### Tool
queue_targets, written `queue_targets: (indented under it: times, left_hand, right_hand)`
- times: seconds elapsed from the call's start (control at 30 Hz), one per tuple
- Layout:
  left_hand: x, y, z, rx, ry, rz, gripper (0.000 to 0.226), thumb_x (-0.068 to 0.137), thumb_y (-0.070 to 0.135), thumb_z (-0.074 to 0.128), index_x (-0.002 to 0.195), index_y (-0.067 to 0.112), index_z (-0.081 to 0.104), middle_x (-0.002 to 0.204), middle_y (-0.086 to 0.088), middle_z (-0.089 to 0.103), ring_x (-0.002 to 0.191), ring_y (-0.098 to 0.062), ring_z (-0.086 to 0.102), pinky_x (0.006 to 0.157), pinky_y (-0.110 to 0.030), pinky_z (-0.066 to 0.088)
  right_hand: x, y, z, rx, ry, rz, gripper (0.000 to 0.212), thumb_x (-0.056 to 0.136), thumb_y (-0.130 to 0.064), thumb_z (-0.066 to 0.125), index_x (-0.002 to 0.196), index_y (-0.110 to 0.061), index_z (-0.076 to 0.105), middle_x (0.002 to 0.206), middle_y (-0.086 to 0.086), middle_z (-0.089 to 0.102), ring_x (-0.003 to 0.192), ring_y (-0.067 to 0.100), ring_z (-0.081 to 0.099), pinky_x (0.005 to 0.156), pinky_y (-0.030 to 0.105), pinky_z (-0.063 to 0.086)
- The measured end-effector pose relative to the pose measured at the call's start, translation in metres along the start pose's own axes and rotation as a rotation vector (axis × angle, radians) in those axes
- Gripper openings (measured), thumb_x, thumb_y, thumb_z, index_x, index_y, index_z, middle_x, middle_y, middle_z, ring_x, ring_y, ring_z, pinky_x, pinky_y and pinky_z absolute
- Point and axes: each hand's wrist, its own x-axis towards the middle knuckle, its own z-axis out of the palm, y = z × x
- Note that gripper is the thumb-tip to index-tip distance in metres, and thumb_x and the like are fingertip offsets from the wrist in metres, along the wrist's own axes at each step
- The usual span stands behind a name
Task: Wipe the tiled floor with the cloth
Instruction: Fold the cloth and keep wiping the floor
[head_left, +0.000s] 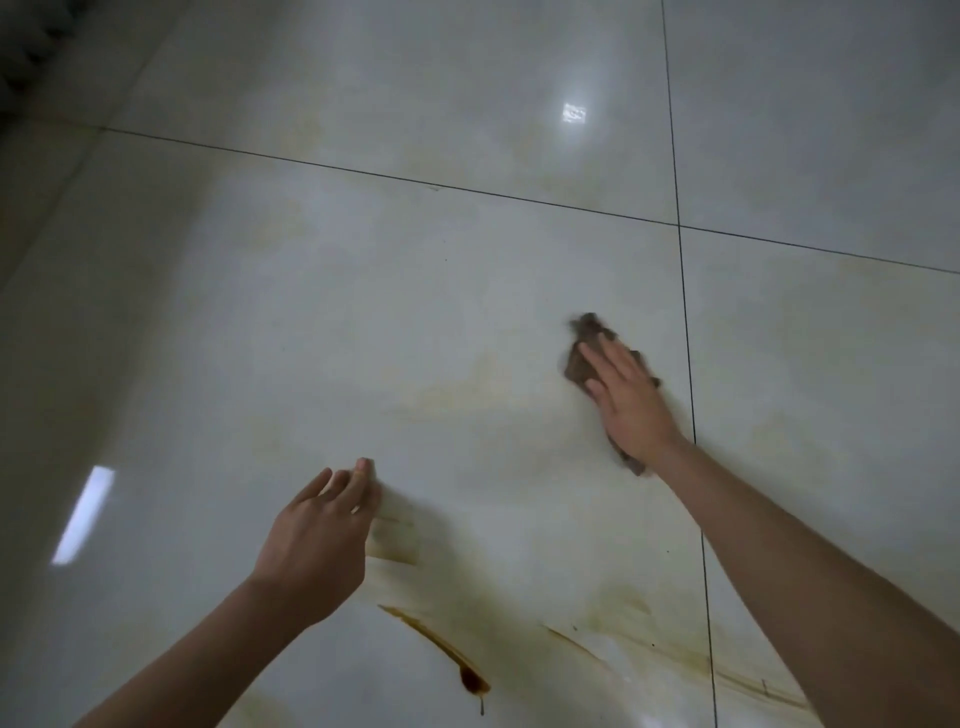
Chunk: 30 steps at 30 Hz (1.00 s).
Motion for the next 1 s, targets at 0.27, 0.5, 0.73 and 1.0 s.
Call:
queue_targets:
  times: [0.27, 0.5, 0.73, 1.0]
  left_hand:
    - [0.002, -0.002, 0.002, 0.021, -0.039, -0.006, 0.053, 0.052, 0.005, 0.077, 0.104, 0.003, 0.074, 0.120, -0.018, 0.066, 0.096, -0.022, 0.070, 0.093, -0.036, 0.052]
    - [0.007, -0.011, 0.011, -0.078, -0.075, -0.002, 0.057, 0.092, 0.010, 0.034, 0.147, 0.023, 0.034, 0.161, 0.001, 0.013, 0.142, -0.012, 0.031, 0.119, -0.032, 0.010]
    - [0.010, -0.031, 0.012, -0.238, 0.021, -0.189, 0.063, 0.095, 0.020, 0.039, 0.154, 0.022, 0.017, 0.162, 0.002, 0.009, 0.145, -0.017, 0.021, 0.116, -0.029, 0.021]
    - [0.044, -0.096, 0.014, -0.083, -0.142, -0.446, 0.076, 0.097, 0.055, 0.021, 0.151, 0.015, -0.014, 0.159, -0.015, -0.019, 0.148, -0.030, -0.013, 0.118, -0.050, 0.010]
  right_hand:
    - [-0.092, -0.130, 0.074, 0.006, 0.161, -0.023, 0.050, 0.089, -0.005, 0.061, 0.137, -0.007, 0.052, 0.146, 0.016, 0.045, 0.136, 0.036, 0.041, 0.112, 0.050, 0.033]
    - [-0.121, -0.093, 0.043, 0.191, 0.065, -0.206, 0.058, 0.088, 0.010, 0.047, 0.138, -0.018, 0.052, 0.150, 0.002, 0.041, 0.139, 0.021, 0.039, 0.118, 0.037, 0.026]
    - [-0.045, -0.005, 0.011, -0.051, 0.235, 0.356, 0.045, 0.101, -0.010, 0.043, 0.144, -0.001, 0.039, 0.155, 0.022, 0.026, 0.145, 0.038, 0.020, 0.120, 0.050, 0.011]
    - [0.041, -0.129, 0.066, -0.077, 0.250, 0.174, 0.053, 0.101, -0.020, 0.038, 0.151, -0.007, 0.026, 0.157, 0.022, 0.019, 0.146, 0.038, 0.018, 0.119, 0.048, 0.010]
